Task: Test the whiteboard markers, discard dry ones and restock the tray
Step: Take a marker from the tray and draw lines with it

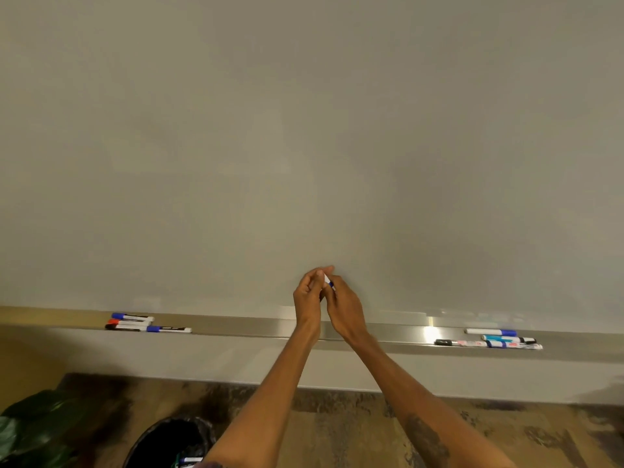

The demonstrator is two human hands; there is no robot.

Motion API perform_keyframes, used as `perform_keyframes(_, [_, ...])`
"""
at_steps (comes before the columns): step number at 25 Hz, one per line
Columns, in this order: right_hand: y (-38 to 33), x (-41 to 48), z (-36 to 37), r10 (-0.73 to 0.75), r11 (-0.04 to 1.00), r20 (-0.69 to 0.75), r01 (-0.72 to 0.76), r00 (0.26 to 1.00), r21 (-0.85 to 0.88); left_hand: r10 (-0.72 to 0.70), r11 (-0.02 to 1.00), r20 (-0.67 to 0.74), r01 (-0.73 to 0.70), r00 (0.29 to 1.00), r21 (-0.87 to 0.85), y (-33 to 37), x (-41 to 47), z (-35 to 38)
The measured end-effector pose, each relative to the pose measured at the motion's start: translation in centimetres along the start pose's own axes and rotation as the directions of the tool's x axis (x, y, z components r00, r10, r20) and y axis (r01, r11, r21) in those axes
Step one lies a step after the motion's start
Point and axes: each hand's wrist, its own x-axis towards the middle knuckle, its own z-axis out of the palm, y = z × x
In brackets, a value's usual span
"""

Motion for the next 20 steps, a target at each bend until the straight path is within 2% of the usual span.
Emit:
perform_keyframes(4, [-3.6, 0.9, 1.1, -0.038, 0.987, 0.005, 0.038, 0.999, -0.159, 0.033, 0.999, -0.028, -0.034, 0.999, -0.038, 3.1, 0.7, -1.9])
perform_keyframes(6, [-5.1, 1.4, 1.3, -0.069, 0.984, 0.009, 0.070, 0.998, -0.165, 0.056, 0.997, -0.005, -0.056, 0.998, -0.047, 4.8, 0.9, -2.8])
perform_keyframes(11, [-8.2, 3.1, 1.6, -0.160, 0.981, 0.030, 0.155, 0.987, 0.120, 0.177, 0.981, -0.012, -0.178, 0.984, -0.080, 8.7, 1.0, -3.4])
perform_keyframes(16, [-11.8, 3.8, 0.1, -0.278, 0.931, -0.134, 0.301, 0.951, 0.205, 0.319, 0.938, -0.030, -0.320, 0.947, -0.132, 14.4, 1.4, -2.2])
perform_keyframes(20, [-15.4, 4.5, -2.1, -0.278, 0.891, -0.226, 0.338, 0.934, 0.302, 0.436, 0.883, -0.074, -0.443, 0.897, -0.158, 18.5, 1.5, -0.9])
